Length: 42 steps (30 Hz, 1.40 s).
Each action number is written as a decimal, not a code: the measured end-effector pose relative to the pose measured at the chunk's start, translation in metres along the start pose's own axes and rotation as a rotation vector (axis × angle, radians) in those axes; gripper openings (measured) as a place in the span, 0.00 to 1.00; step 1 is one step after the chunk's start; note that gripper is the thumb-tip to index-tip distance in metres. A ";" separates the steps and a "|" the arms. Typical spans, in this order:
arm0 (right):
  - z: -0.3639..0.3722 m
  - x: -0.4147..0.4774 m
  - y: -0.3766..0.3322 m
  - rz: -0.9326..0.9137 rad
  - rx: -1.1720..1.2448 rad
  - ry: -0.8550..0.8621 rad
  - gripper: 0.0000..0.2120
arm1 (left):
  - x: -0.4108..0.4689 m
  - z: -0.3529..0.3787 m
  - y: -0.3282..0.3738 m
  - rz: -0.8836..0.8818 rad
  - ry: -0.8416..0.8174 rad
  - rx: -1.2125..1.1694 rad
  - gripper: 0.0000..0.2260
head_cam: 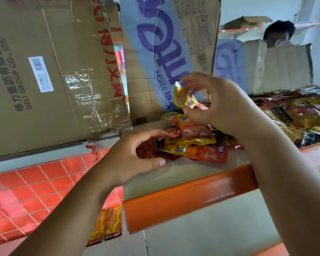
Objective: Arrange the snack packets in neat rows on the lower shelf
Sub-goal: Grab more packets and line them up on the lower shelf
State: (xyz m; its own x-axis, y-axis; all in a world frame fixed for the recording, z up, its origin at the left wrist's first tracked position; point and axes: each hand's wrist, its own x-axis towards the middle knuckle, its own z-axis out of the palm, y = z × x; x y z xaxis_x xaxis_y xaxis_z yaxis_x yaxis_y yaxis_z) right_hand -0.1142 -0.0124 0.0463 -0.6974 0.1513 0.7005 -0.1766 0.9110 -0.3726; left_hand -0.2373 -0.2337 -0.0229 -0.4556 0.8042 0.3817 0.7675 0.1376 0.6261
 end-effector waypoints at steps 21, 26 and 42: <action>0.011 -0.011 -0.038 0.159 0.573 0.242 0.21 | -0.022 -0.055 0.010 0.116 0.840 0.025 0.06; 0.030 -0.013 -0.068 0.185 0.577 0.183 0.17 | -0.038 -0.061 -0.007 0.037 0.797 0.009 0.08; 0.157 -0.025 -0.222 0.164 0.235 -0.054 0.11 | -0.148 -0.097 -0.139 -0.188 0.769 -0.171 0.07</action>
State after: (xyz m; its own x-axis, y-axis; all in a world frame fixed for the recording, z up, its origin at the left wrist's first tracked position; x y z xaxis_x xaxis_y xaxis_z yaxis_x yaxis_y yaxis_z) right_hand -0.1669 -0.2782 0.0161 -0.7648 0.2630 0.5882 -0.2103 0.7611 -0.6137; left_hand -0.3205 -0.4281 -0.1007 -0.8004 0.1454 0.5816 0.5962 0.0903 0.7978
